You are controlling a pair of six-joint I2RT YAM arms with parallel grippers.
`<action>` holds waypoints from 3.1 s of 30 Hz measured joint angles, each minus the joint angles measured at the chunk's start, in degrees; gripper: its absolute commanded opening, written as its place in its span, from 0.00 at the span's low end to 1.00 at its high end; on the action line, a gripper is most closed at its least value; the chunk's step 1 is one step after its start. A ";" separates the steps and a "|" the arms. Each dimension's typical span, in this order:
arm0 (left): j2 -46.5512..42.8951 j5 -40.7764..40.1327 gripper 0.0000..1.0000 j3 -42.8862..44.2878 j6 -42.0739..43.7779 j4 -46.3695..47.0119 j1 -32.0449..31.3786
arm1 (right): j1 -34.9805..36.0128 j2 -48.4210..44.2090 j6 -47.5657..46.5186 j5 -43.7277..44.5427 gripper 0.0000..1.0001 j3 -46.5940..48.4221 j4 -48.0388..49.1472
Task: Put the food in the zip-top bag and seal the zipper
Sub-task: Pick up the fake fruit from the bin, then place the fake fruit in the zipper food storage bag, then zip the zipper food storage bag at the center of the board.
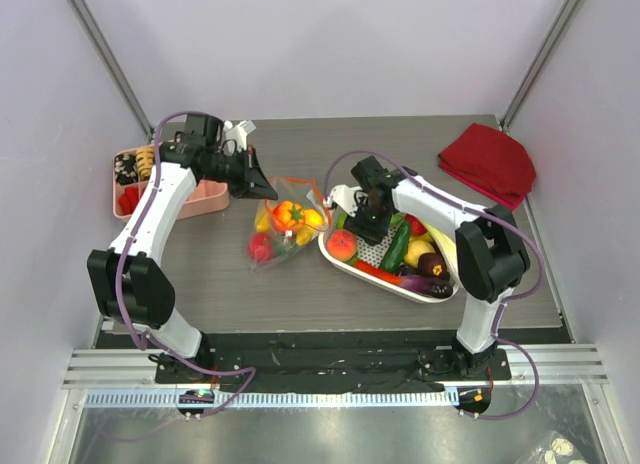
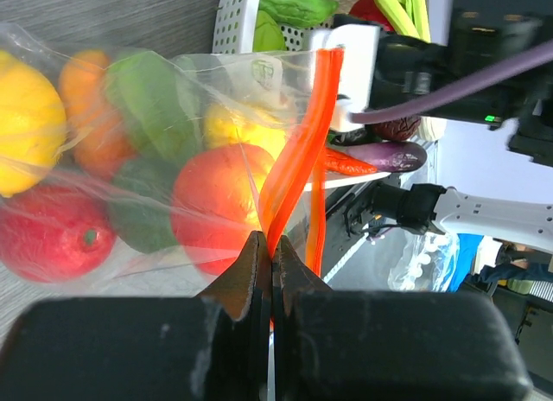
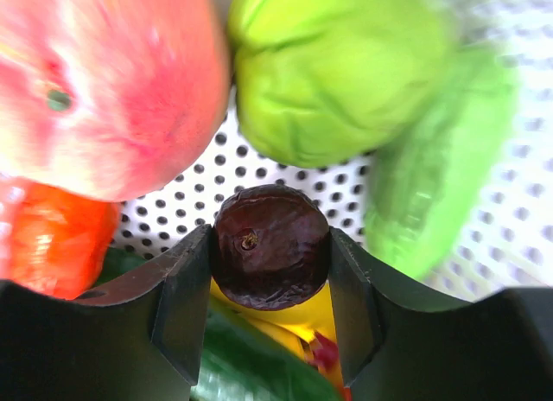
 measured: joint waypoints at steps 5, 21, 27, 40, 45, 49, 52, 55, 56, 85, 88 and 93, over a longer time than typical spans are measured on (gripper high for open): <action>0.00 0.09 0.00 0.00 0.02 0.00 0.55 | -1.09 -6.58 4.48 -3.43 0.34 1.18 3.10; 0.00 0.48 0.00 0.00 0.00 0.04 0.85 | -0.42 -20.02 22.45 -23.65 0.31 4.83 18.29; 0.00 0.52 0.00 0.00 -0.22 0.07 0.85 | 5.99 -16.28 25.11 -24.85 0.31 7.32 22.97; 0.00 0.92 0.00 -0.02 -0.59 0.11 0.85 | 8.92 -8.11 25.09 -15.67 0.90 8.24 26.49; 0.00 0.92 0.00 -0.02 -1.20 0.35 0.85 | 9.27 -8.98 25.31 -14.58 0.91 7.78 26.71; 0.00 0.94 0.00 -0.02 -1.27 0.37 0.85 | 8.85 -12.68 26.16 -13.14 0.84 6.25 25.88; 0.00 0.94 0.00 -0.02 -1.14 0.35 0.85 | 7.10 -16.59 27.67 -12.37 0.77 4.44 25.92; 0.00 0.94 0.00 -0.02 -0.79 0.33 0.85 | 3.06 -18.18 29.77 -12.72 0.73 3.50 25.64; 0.00 0.94 0.00 -0.02 -0.48 0.28 0.85 | 1.77 -18.05 30.67 -13.11 0.69 3.43 25.35; 0.00 0.90 0.00 -1.01 1.29 -0.04 0.85 | -1.40 -8.50 45.35 -31.26 0.01 -1.97 22.69; 0.00 0.17 0.00 -0.92 2.86 -1.33 0.85 | -1.92 -8.15 49.88 -34.69 0.01 -2.19 24.65; 3.74 -8.39 0.00 14.84 9.05 -10.62 0.79 | -1.25 -13.57 62.12 -38.42 0.01 -7.52 36.96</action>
